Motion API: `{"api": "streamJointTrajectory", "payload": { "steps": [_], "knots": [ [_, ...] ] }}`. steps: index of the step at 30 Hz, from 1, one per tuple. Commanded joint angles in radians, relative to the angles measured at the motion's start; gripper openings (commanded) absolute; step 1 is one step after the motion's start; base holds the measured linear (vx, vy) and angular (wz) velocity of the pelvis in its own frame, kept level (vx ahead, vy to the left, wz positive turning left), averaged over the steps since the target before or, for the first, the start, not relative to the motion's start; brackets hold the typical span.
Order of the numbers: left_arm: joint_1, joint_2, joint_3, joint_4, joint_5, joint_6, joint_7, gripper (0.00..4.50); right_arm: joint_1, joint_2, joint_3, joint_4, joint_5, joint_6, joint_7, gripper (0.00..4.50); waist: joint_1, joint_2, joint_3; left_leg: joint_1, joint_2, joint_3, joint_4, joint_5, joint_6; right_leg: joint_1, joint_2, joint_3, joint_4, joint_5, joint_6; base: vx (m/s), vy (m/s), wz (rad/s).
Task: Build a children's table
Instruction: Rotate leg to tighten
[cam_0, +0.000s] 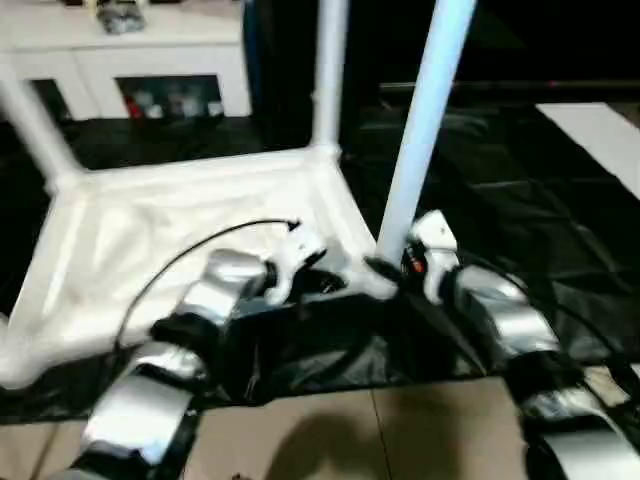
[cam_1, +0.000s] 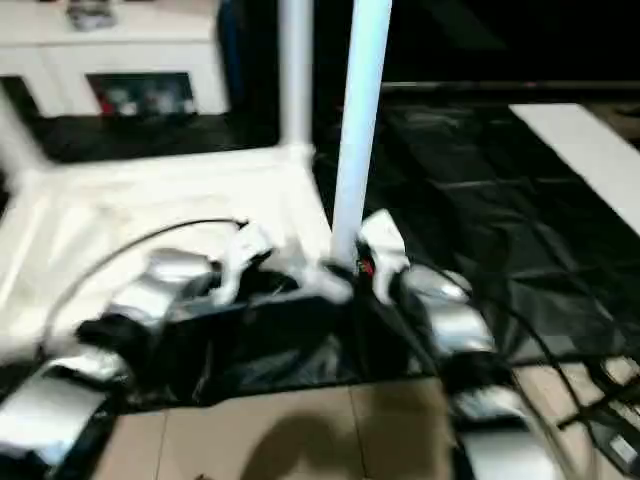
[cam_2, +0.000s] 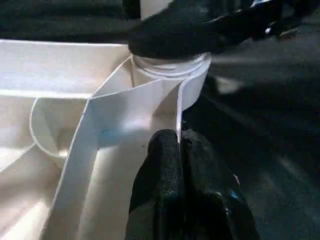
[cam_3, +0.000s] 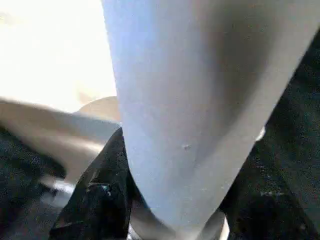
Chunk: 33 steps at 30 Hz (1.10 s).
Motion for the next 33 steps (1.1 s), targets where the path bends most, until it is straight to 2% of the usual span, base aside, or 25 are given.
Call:
{"api": "streamJointTrajectory", "payload": {
  "steps": [1, 3, 4, 8, 11, 13, 15, 17, 18, 19, 20, 21, 22, 23, 24, 25, 26, 27, 28, 29, 30, 31, 32, 33],
  "knots": [
    [-0.055, -0.042, 0.016, -0.005, -0.012, -0.017, 0.080, 0.00, 0.021, 0.071, 0.035, 0.096, 0.000, 0.067, -0.040, 1.93, 0.000, -0.005, -0.050, 0.004, 0.021, -0.009, -0.070, -0.322, 0.020, 0.030, -0.057, 0.048, -0.093, -0.372, -0.173, 0.000, 0.000, 0.00],
    [-0.068, -0.056, 0.011, 0.021, -0.002, -0.039, 0.104, 0.00, -0.003, 0.105, 0.012, 0.128, 0.008, 0.033, -0.068, 1.93, 0.000, -0.005, -0.050, -0.002, 0.020, -0.008, -0.069, -0.303, 0.030, 0.034, -0.058, 0.049, -0.089, -0.339, -0.185, 0.000, 0.000, 0.00],
    [-0.069, -0.057, 0.011, 0.022, -0.002, -0.040, 0.105, 0.00, -0.004, 0.107, 0.011, 0.130, 0.008, 0.030, -0.067, 2.49, 0.002, -0.005, -0.052, -0.001, 0.021, -0.007, -0.068, -0.292, 0.034, 0.035, -0.059, 0.049, -0.087, -0.325, -0.188, 0.000, 0.000, 0.00],
    [-0.072, -0.058, 0.010, 0.034, 0.006, -0.051, 0.105, 0.00, -0.014, 0.117, -0.002, 0.137, 0.012, 0.016, -0.068, 2.84, 0.004, -0.006, -0.055, -0.005, 0.022, -0.004, -0.065, -0.239, 0.056, 0.042, -0.058, 0.049, -0.076, -0.230, -0.215, 0.000, 0.000, 0.00],
    [-0.069, -0.048, 0.003, 0.045, 0.012, -0.072, 0.096, 0.00, -0.017, 0.108, 0.003, 0.140, 0.009, 0.003, -0.067, 3.12, 0.005, -0.005, -0.054, -0.004, 0.022, -0.004, -0.065, -0.234, 0.060, 0.042, -0.059, 0.049, -0.078, -0.234, -0.218, 0.000, 0.000, 0.00],
    [-0.063, -0.040, -0.004, 0.047, 0.015, -0.097, 0.084, 0.00, -0.013, 0.092, 0.018, 0.137, -0.018, -0.035, -0.081, 3.30, 0.005, -0.006, -0.053, -0.004, 0.023, -0.004, -0.067, -0.248, 0.053, 0.043, -0.060, 0.049, -0.080, -0.266, -0.211, 0.000, 0.000, 0.00],
    [-0.056, -0.031, -0.009, 0.045, 0.023, -0.125, 0.092, 0.00, 0.003, 0.077, 0.018, 0.103, -0.026, -0.064, -0.075, 3.30, 0.005, -0.008, -0.053, -0.003, 0.025, -0.005, -0.068, -0.253, 0.050, 0.041, -0.060, 0.049, -0.081, -0.273, -0.206, 0.000, 0.000, 0.00],
    [-0.036, -0.024, -0.004, 0.021, 0.017, -0.161, 0.091, 0.00, 0.043, 0.053, 0.014, 0.018, -0.019, -0.071, -0.057, 3.30, 0.010, -0.003, -0.057, -0.003, 0.025, -0.005, -0.065, -0.229, 0.055, 0.043, -0.061, 0.052, -0.075, -0.218, -0.209, 0.000, 0.000, 0.00],
    [-0.026, -0.025, 0.012, 0.006, 0.004, -0.172, 0.099, 0.00, 0.067, 0.040, 0.015, -0.030, -0.018, -0.077, -0.046, 3.30, 0.012, -0.005, -0.060, -0.005, 0.026, -0.004, -0.063, -0.199, 0.066, 0.047, -0.057, 0.052, -0.068, -0.147, -0.217, 0.000, 0.000, 0.00],
    [-0.003, -0.030, 0.053, -0.039, -0.046, -0.153, 0.090, 0.00, 0.117, 0.013, 0.019, -0.121, -0.020, -0.077, -0.035, 3.30, 0.015, -0.001, -0.064, -0.008, 0.026, -0.004, -0.059, -0.166, 0.079, 0.050, -0.056, 0.052, -0.059, -0.073, -0.229, 0.000, 0.000, 0.00],
    [-0.003, -0.030, 0.053, -0.039, -0.046, -0.153, 0.090, 0.00, 0.117, 0.013, 0.019, -0.121, -0.020, -0.077, -0.035, 3.30, 0.018, -0.005, -0.066, -0.009, 0.026, -0.004, -0.056, -0.145, 0.087, 0.052, -0.056, 0.052, -0.054, -0.032, -0.238, 0.000, 0.000, 0.00],
    [0.010, -0.031, 0.076, -0.069, -0.072, -0.140, 0.088, 0.53, 0.146, -0.002, 0.021, -0.172, -0.019, -0.082, -0.025, 3.40, 0.019, -0.005, -0.071, -0.014, 0.024, -0.004, -0.051, -0.103, 0.106, 0.055, -0.056, 0.051, -0.044, 0.047, -0.262, 0.000, 0.000, 0.00],
    [0.035, -0.031, 0.104, -0.120, -0.100, -0.126, 0.111, 0.48, 0.193, -0.024, 0.020, -0.253, -0.010, -0.079, -0.007, 3.40, 0.022, -0.007, -0.072, -0.017, 0.024, -0.002, -0.046, -0.083, 0.130, 0.053, -0.056, 0.051, -0.040, 0.103, -0.275, 0.000, 0.000, 0.00],
    [0.035, -0.031, 0.104, -0.120, -0.100, -0.126, 0.111, 0.43, 0.193, -0.024, 0.020, -0.253, -0.010, -0.079, -0.007, 3.40, 0.020, -0.008, -0.072, -0.020, 0.023, -0.002, -0.045, -0.078, 0.140, 0.054, -0.055, 0.049, -0.038, 0.116, -0.278, 0.000, 0.000, 0.00],
    [0.059, -0.028, 0.114, -0.165, -0.115, -0.105, 0.111, 0.51, 0.223, -0.035, 0.013, -0.310, 0.006, -0.069, 0.005, 3.40, 0.020, -0.009, -0.071, -0.020, 0.022, -0.001, -0.045, -0.083, 0.148, 0.052, -0.055, 0.047, -0.040, 0.108, -0.280, 0.000, 0.000, 0.00],
    [0.089, -0.023, 0.120, -0.218, -0.127, -0.086, 0.110, 0.73, 0.256, -0.046, 0.006, -0.372, 0.023, -0.056, 0.019, 3.40, 0.017, -0.012, -0.066, -0.020, 0.022, 0.000, -0.047, -0.108, 0.155, 0.051, -0.055, 0.046, -0.047, 0.044, -0.271, 0.000, 0.000, 0.00],
    [0.117, -0.019, 0.123, -0.263, -0.138, -0.072, 0.107, 0.91, 0.286, -0.057, 0.004, -0.426, 0.034, -0.048, 0.030, 3.40, 0.018, -0.016, -0.065, -0.019, 0.025, 0.000, -0.048, -0.116, 0.153, 0.053, -0.056, 0.046, -0.048, 0.021, -0.268, 0.000, 0.000, 0.00],
    [0.154, -0.012, 0.133, -0.332, -0.151, -0.048, 0.117, 0.94, 0.325, -0.074, 0.000, -0.498, 0.055, -0.029, 0.049, 3.40, 0.019, -0.017, -0.060, -0.021, 0.026, 0.001, -0.049, -0.129, 0.155, 0.050, -0.054, 0.048, -0.053, -0.020, -0.258, 0.000, 0.000, 0.00],
    [0.203, -0.004, 0.148, -0.425, -0.168, -0.017, 0.135, 0.94, 0.374, -0.096, -0.004, -0.583, 0.081, -0.005, 0.074, 3.40, 0.021, -0.021, -0.061, -0.018, 0.030, 0.001, -0.050, -0.132, 0.156, 0.052, -0.054, 0.049, -0.053, -0.038, -0.248, 0.000, 0.000, 0.00],
    [0.203, -0.004, 0.148, -0.425, -0.168, -0.017, 0.135, 0.89, 0.374, -0.096, -0.004, -0.583, 0.081, -0.005, 0.074, 3.40, 0.022, -0.018, -0.060, -0.019, 0.033, 0.000, -0.051, -0.134, 0.155, 0.050, -0.054, 0.051, -0.051, -0.043, -0.244, 0.000, 0.000, 0.00],
    [0.221, -0.002, 0.153, -0.459, -0.173, -0.005, 0.141, 1.11, 0.392, -0.104, -0.006, -0.613, 0.090, 0.006, 0.081, 3.40, 0.017, -0.014, -0.058, -0.018, 0.029, 0.002, -0.052, -0.154, 0.148, 0.043, -0.049, 0.048, -0.059, -0.092, -0.230, 0.000, 0.000, 0.00],
    [0.248, -0.002, 0.167, -0.515, -0.180, 0.022, 0.162, 1.11, 0.418, -0.119, -0.008, -0.653, 0.106, 0.026, 0.098, 3.40, 0.017, -0.012, -0.057, -0.016, 0.031, 0.001, -0.055, -0.173, 0.138, 0.042, -0.051, 0.048, -0.064, -0.128, -0.223, 0.000, 0.000, 0.00],
    [0.312, -0.003, 0.184, -0.630, -0.187, 0.068, 0.202, 1.33, 0.475, -0.153, -0.006, -0.727, 0.129, 0.055, 0.131, 3.40, 0.018, -0.013, -0.053, -0.014, 0.033, 0.001, -0.058, -0.209, 0.115, 0.039, -0.051, 0.049, -0.070, -0.190, -0.208, 0.000, 0.000, 0.00],
    [0.312, -0.003, 0.184, -0.630, -0.187, 0.068, 0.202, 1.41, 0.475, -0.153, -0.006, -0.727, 0.129, 0.055, 0.131, 3.40, 0.020, -0.013, -0.049, -0.014, 0.039, -0.002, -0.063, -0.235, 0.098, 0.040, -0.052, 0.051, -0.073, -0.220, -0.194, 0.000, 0.000, 0.00]
  ]
}}
